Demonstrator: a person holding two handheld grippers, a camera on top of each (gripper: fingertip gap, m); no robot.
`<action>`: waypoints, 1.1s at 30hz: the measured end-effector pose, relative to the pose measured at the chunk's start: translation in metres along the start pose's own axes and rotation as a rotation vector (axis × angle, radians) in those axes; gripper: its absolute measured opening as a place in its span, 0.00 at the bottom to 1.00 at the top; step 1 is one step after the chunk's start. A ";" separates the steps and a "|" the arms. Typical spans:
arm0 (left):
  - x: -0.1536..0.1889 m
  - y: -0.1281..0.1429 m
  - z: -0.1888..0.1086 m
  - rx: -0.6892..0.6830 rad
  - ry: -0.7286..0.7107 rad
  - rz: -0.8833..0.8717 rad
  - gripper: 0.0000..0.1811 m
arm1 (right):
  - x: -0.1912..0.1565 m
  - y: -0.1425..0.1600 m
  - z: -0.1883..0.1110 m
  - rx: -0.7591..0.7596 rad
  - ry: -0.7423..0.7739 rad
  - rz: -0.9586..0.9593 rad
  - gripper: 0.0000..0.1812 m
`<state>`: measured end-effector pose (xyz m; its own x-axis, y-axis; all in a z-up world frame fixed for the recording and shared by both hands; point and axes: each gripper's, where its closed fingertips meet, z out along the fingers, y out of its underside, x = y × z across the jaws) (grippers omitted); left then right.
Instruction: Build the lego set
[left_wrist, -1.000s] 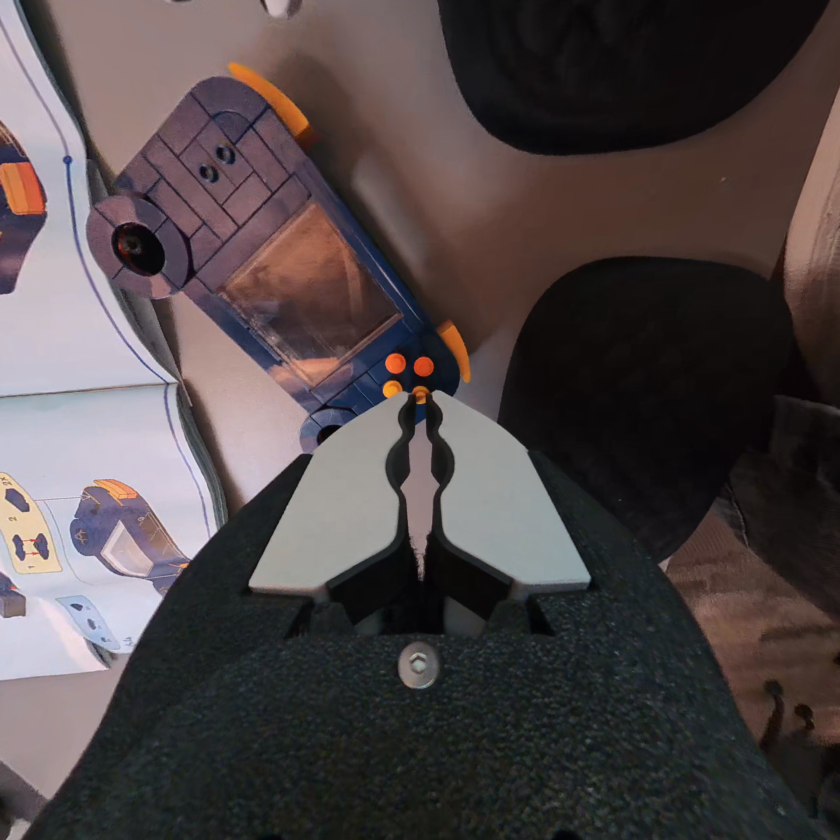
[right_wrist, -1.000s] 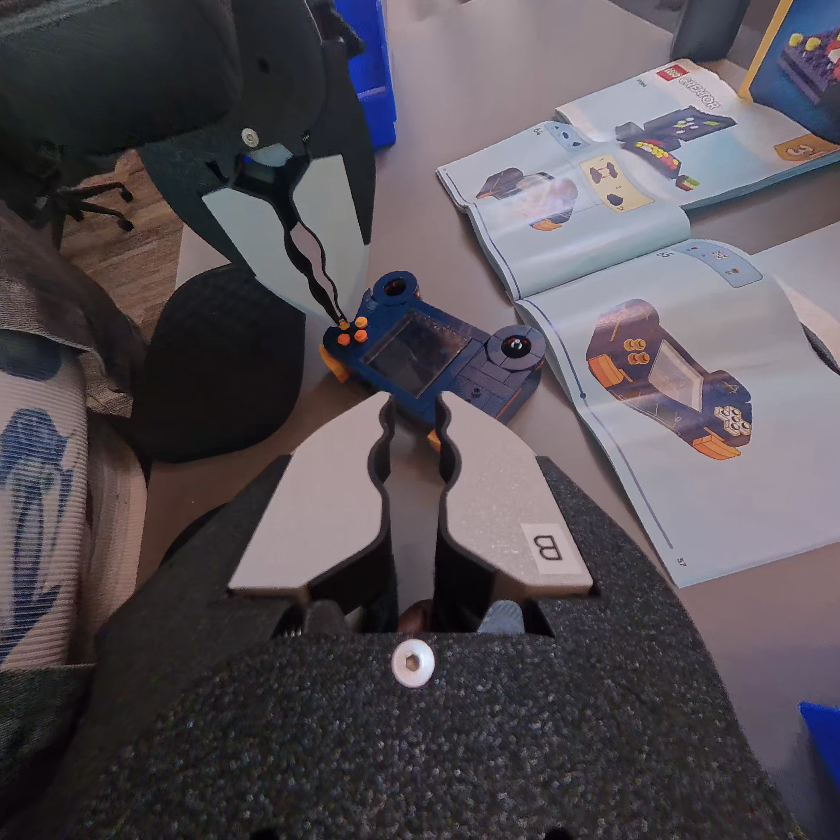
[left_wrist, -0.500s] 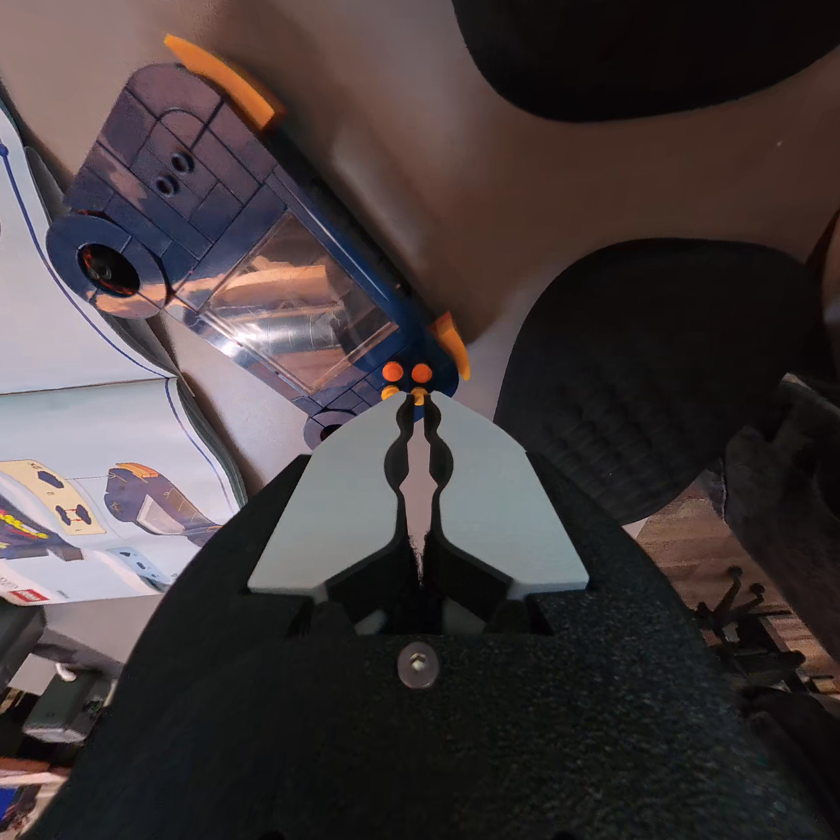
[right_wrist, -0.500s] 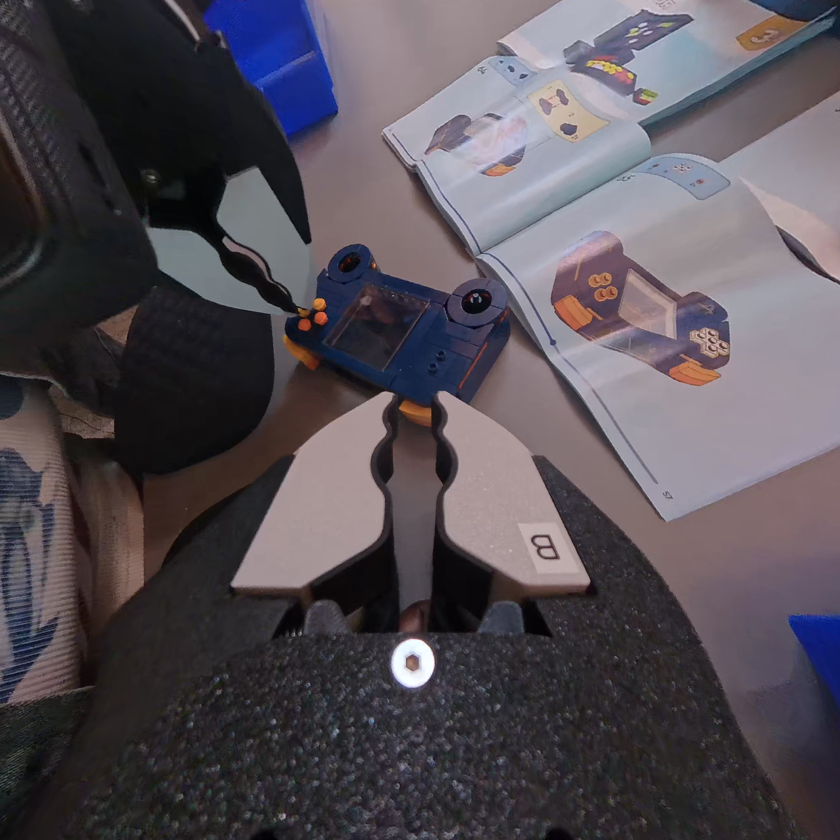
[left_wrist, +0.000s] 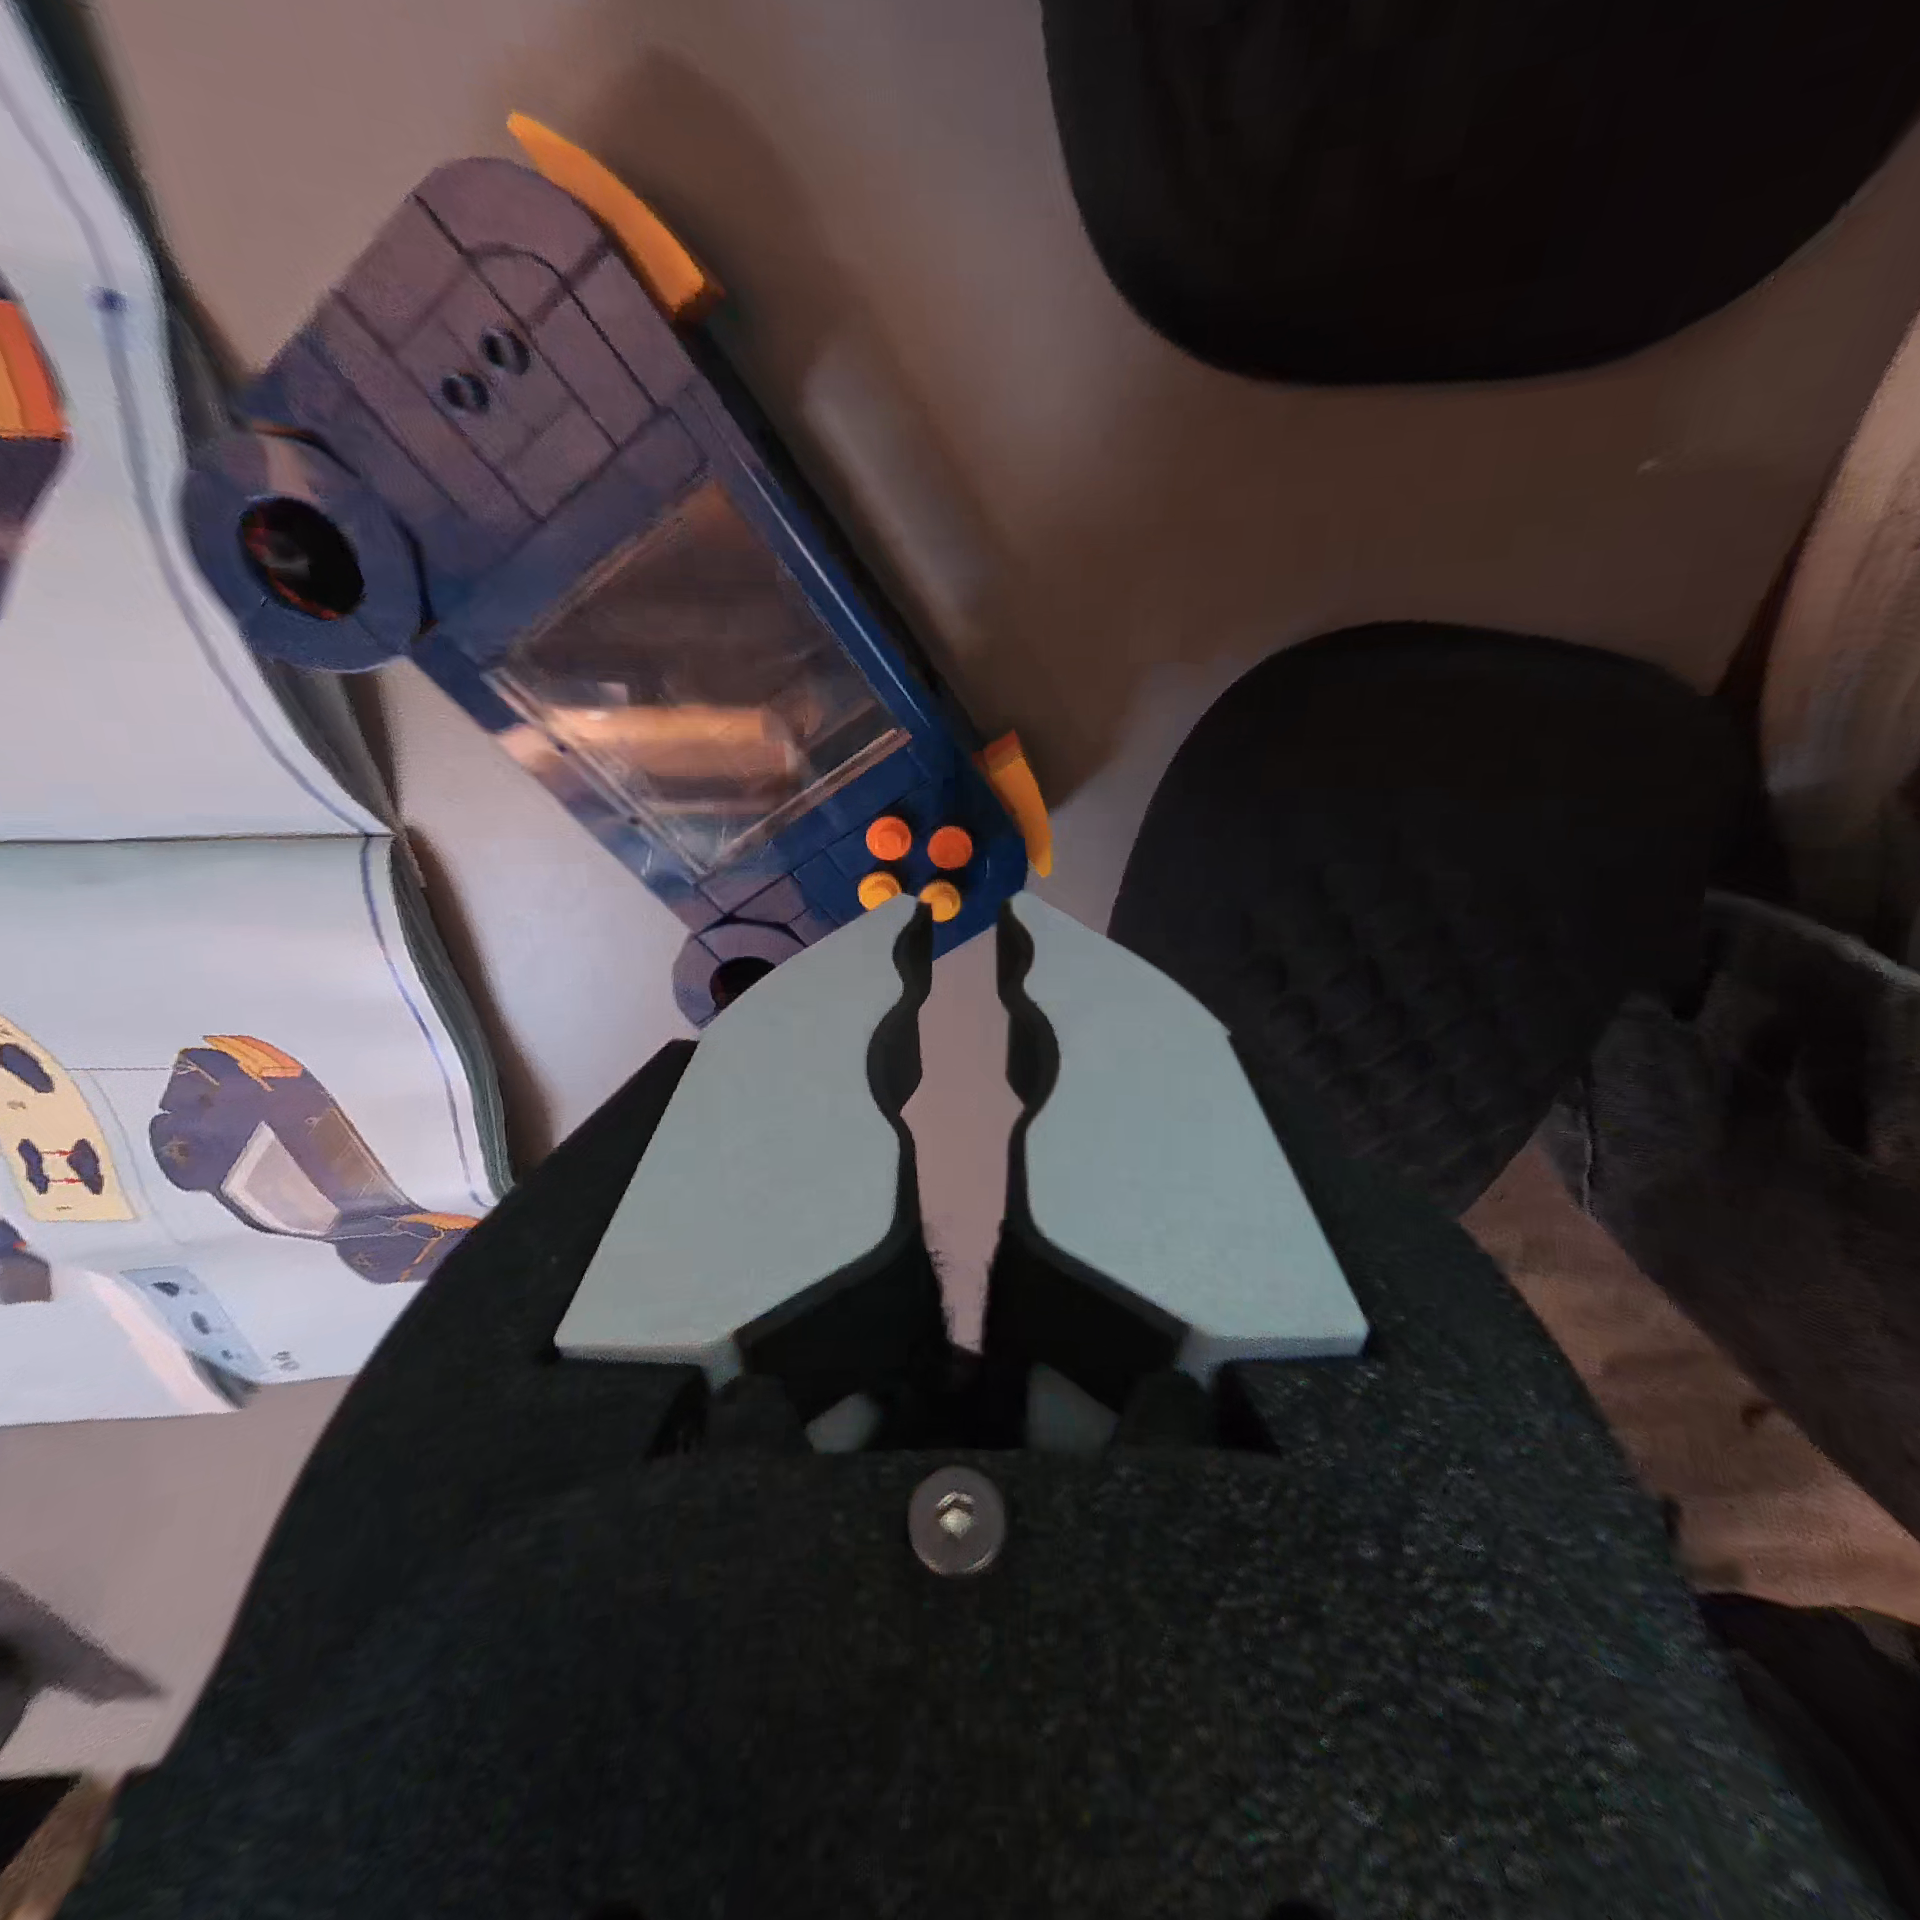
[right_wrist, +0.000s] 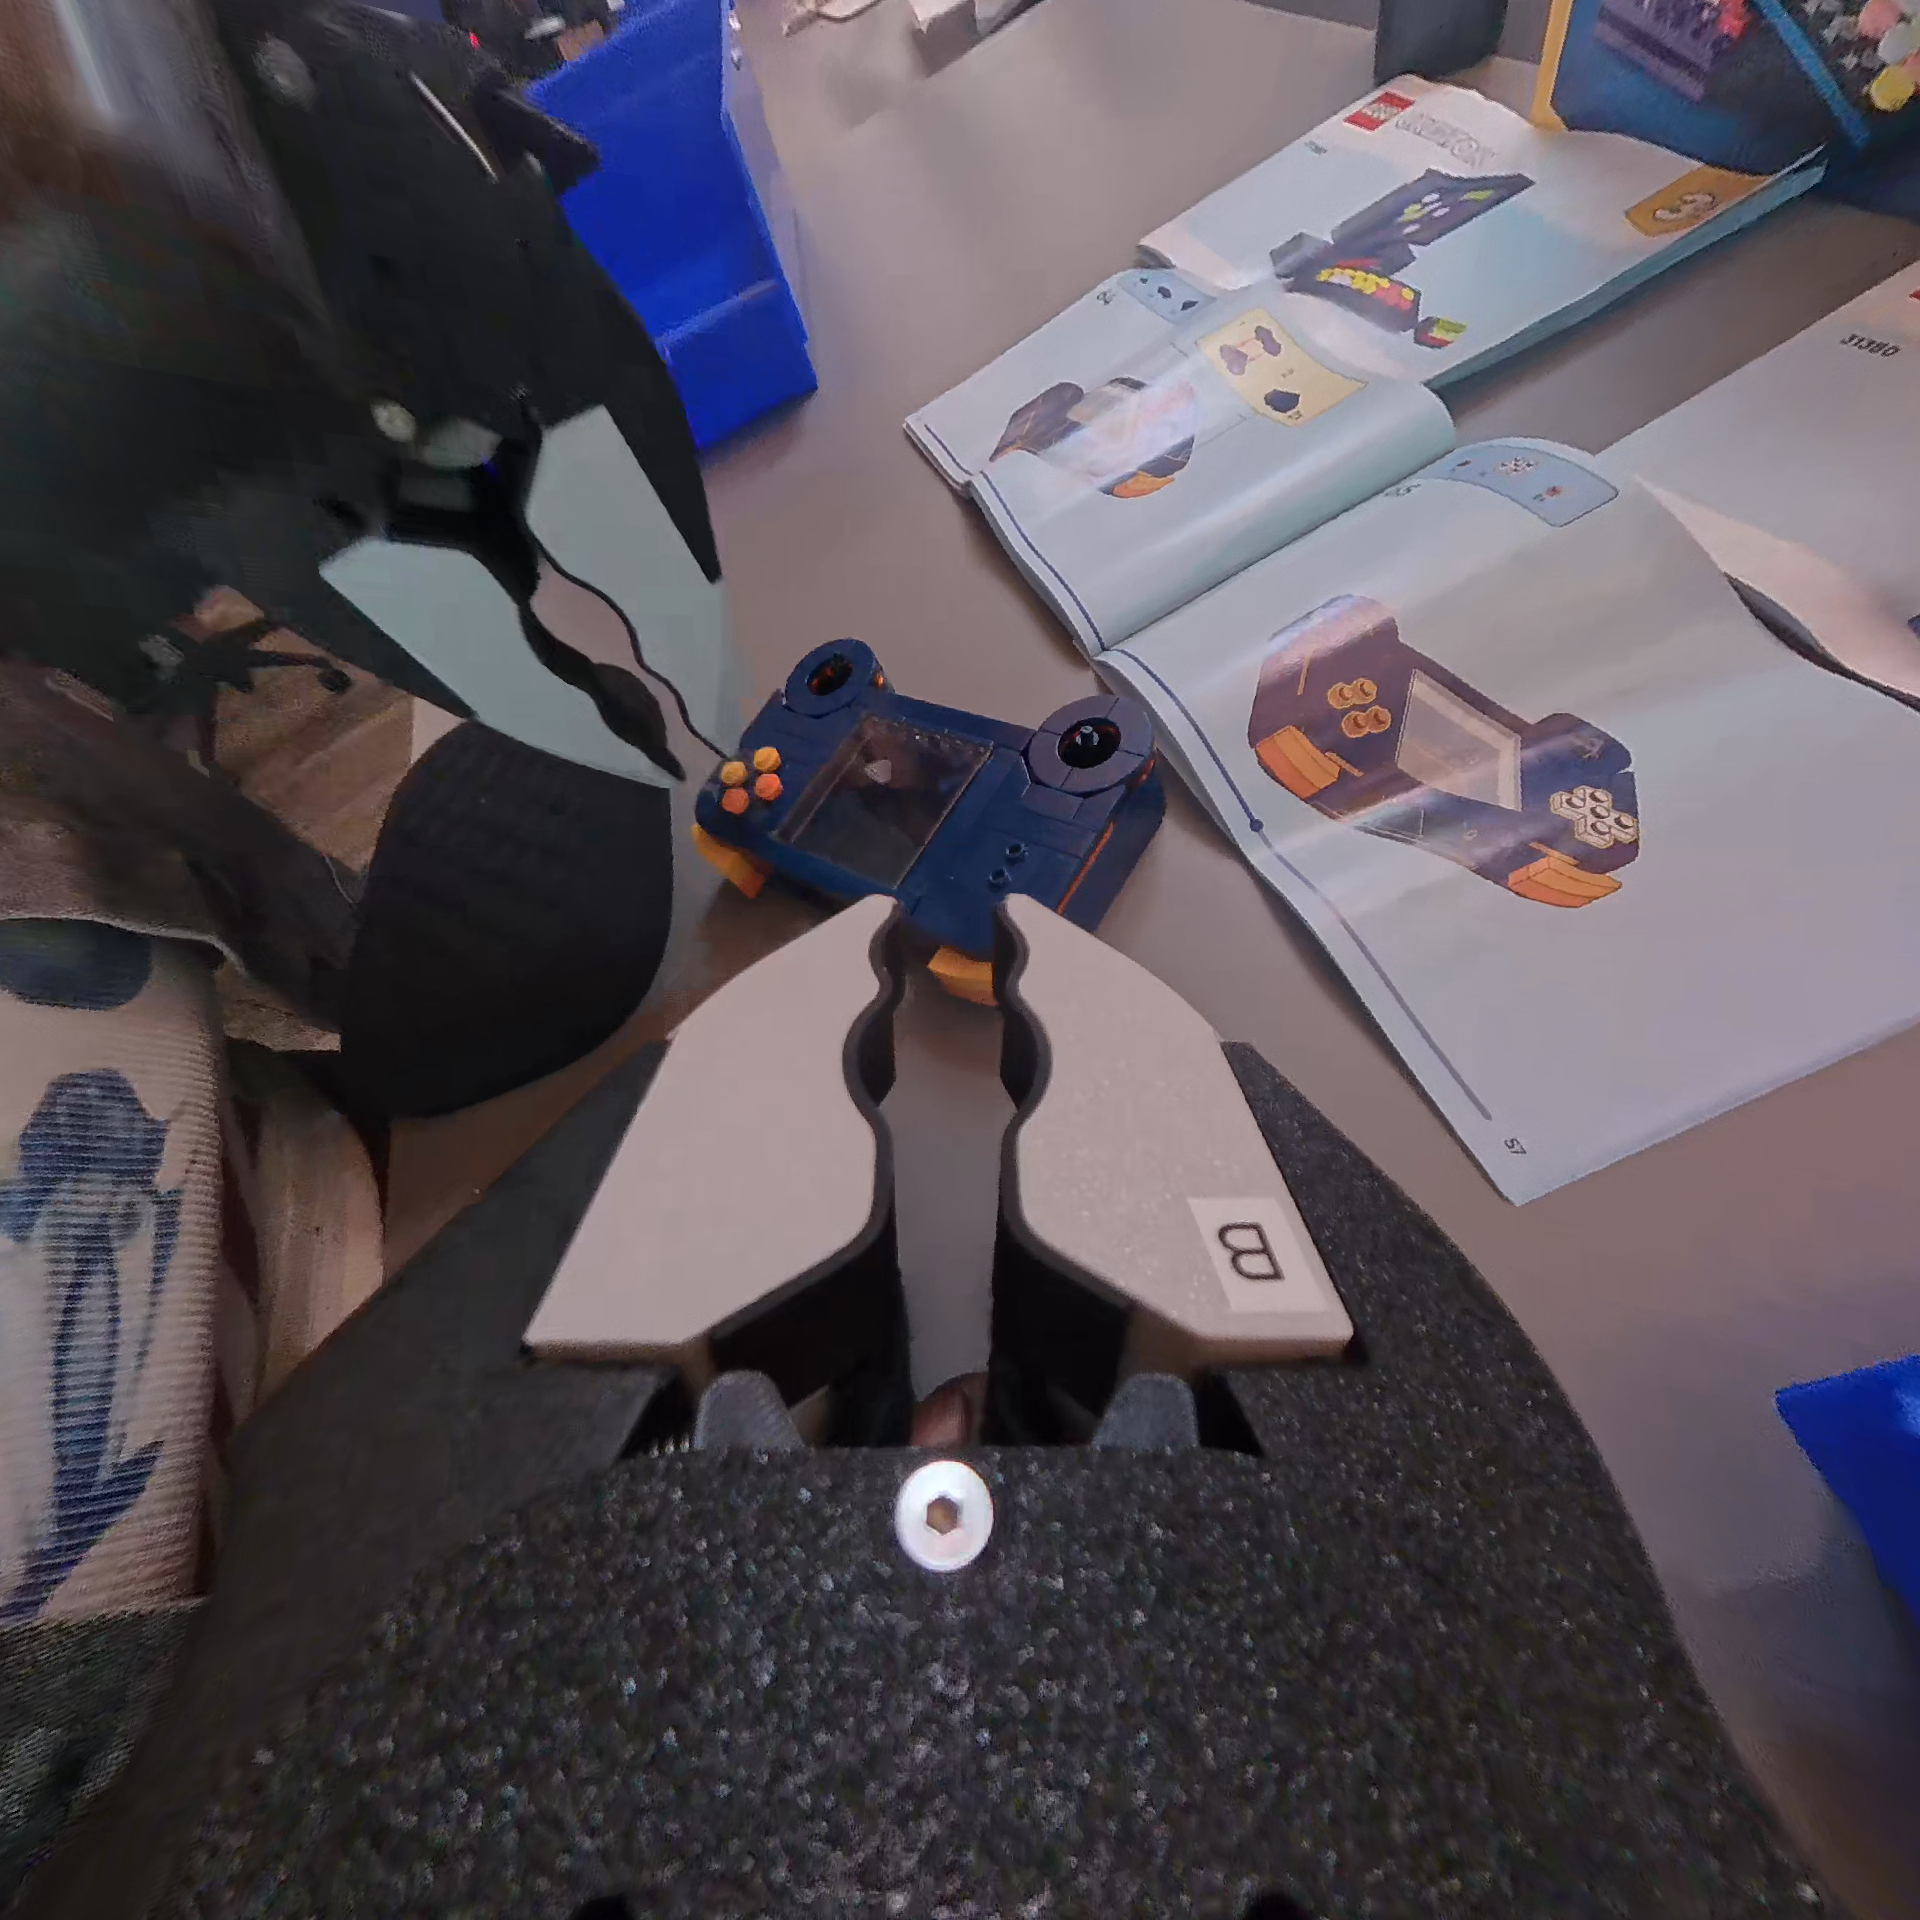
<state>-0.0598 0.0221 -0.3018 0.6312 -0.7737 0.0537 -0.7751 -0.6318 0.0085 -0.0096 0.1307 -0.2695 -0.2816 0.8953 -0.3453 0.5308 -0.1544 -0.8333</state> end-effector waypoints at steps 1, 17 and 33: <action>0.000 -0.003 -0.008 0.056 -0.019 -0.017 0.08 | 0.000 -0.001 0.000 0.011 -0.008 0.005 0.09; -0.031 0.023 -0.024 1.061 0.016 -0.462 0.55 | -0.048 0.032 0.021 -0.179 -0.143 0.083 0.26; 0.048 -0.005 0.009 0.872 0.366 -0.250 0.34 | -0.046 0.031 0.067 -0.400 -0.139 0.110 0.43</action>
<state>-0.0255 -0.0126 -0.3085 0.6131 -0.6433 0.4585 -0.2347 -0.7025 -0.6719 -0.0340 0.0561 -0.3084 -0.2962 0.8137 -0.5002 0.8238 -0.0473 -0.5649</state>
